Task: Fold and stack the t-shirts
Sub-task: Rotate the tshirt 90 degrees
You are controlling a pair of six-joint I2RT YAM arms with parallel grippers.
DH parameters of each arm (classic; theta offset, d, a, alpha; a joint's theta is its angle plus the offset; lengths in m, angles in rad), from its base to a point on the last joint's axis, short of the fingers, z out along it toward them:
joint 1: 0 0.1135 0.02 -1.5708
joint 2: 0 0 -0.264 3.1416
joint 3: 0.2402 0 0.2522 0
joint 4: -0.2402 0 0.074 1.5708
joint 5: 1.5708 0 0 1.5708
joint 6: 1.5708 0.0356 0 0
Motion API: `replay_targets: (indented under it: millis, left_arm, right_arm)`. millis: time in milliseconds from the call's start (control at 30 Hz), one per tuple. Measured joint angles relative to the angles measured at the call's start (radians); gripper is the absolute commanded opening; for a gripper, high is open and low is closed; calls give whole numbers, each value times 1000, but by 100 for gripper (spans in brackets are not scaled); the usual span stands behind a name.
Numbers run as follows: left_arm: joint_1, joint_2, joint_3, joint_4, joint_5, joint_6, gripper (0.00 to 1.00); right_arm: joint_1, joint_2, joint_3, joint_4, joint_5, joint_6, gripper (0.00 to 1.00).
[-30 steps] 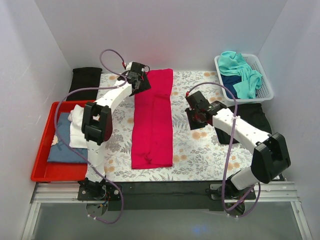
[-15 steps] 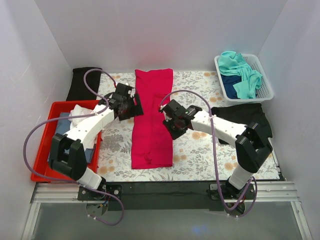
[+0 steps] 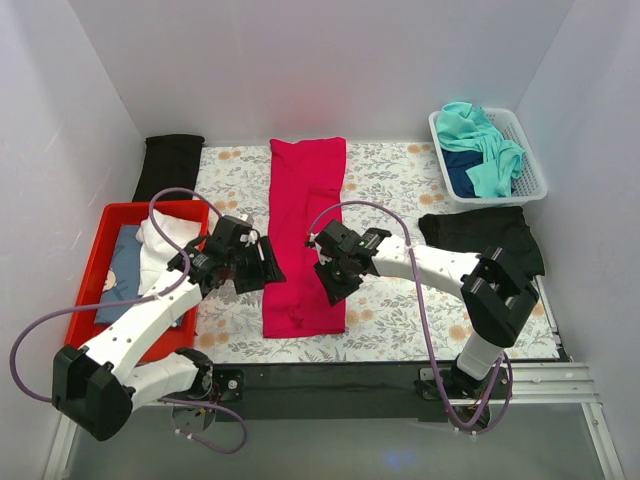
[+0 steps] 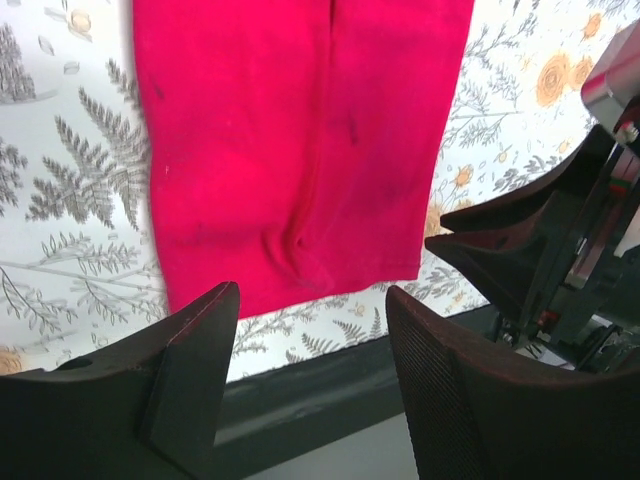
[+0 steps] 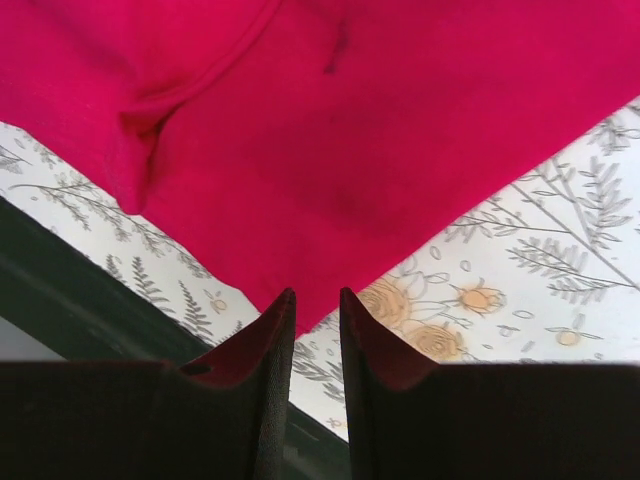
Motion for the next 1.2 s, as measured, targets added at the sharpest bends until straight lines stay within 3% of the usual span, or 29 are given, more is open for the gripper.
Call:
replay_targets:
  millis: [400,900,1200]
  left_arm:
    - [-79,-91,-175,-8,-37,-143,45]
    - [-251,42,-302,18,-157,-424,43]
    - [-317,151,-256,-27,-224,-554,45]
  right_arm:
    - [89,2,-103,170,-50,188,30]
    - [117,-59,-278,227,-29,253,29]
    - [114,-127,-345,212,15,245,29]
